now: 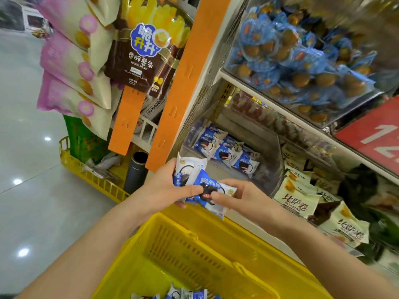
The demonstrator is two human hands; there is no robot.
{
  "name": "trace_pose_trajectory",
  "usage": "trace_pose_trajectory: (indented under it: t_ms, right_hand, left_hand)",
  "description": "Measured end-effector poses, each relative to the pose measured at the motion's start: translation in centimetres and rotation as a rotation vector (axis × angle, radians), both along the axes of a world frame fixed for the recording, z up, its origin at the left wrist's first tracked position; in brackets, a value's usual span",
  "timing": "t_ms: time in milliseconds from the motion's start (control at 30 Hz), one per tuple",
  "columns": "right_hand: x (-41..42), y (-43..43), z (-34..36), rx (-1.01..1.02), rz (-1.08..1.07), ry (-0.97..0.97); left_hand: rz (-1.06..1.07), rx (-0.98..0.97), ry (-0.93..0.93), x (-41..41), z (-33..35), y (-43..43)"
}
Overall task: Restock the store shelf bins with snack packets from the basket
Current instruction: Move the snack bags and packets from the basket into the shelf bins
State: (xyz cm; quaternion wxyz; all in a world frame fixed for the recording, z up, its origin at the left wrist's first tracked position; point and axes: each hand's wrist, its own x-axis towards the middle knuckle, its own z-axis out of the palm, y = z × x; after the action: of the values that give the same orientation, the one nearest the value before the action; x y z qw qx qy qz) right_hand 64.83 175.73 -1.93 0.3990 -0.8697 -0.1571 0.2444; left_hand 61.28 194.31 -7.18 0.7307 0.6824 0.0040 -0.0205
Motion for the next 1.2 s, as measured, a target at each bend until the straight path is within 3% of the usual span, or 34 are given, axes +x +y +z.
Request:
trace_pose_trajectory:
  t_ms: [133,300,400,500,833,1100,1200]
  right_hand:
    - [1.2,-0.6,0.7,-0.07,0.051,-0.044]
    - [7.3,-0.3,1.7,0.101,-0.282,-0.262]
    - [12.2,0.7,0.7,-0.017,-0.384,-0.366]
    - [15.7,2.3,-1.1,-0.242,-0.25,-0.41]
    - [20.3,5.1,-5.6,-0.489,-0.085,-0.49]
    - [20.1,4.6,-5.6,-0.453,-0.095,-0.525]
    - [18.0,4.7,-4.7,-0.304,-0.174,-0.617]
  left_hand:
    - [0.05,-0.007,0.03,0.5,-0.4,0.1]
    - [0.231,-0.102,0.064,1.7,-0.9,0.9]
    - [0.292,-0.133,0.077,2.3,-1.2,1.4]
    - [0.301,-0.148,0.09,2.9,-1.4,1.7]
    - [0.31,-0.142,0.129,4.1,-2.0,2.5]
    - [0.307,-0.174,0.153,4.0,-1.7,2.0]
    - [0.257,-0.179,0.172,3.5,-1.4,1.6]
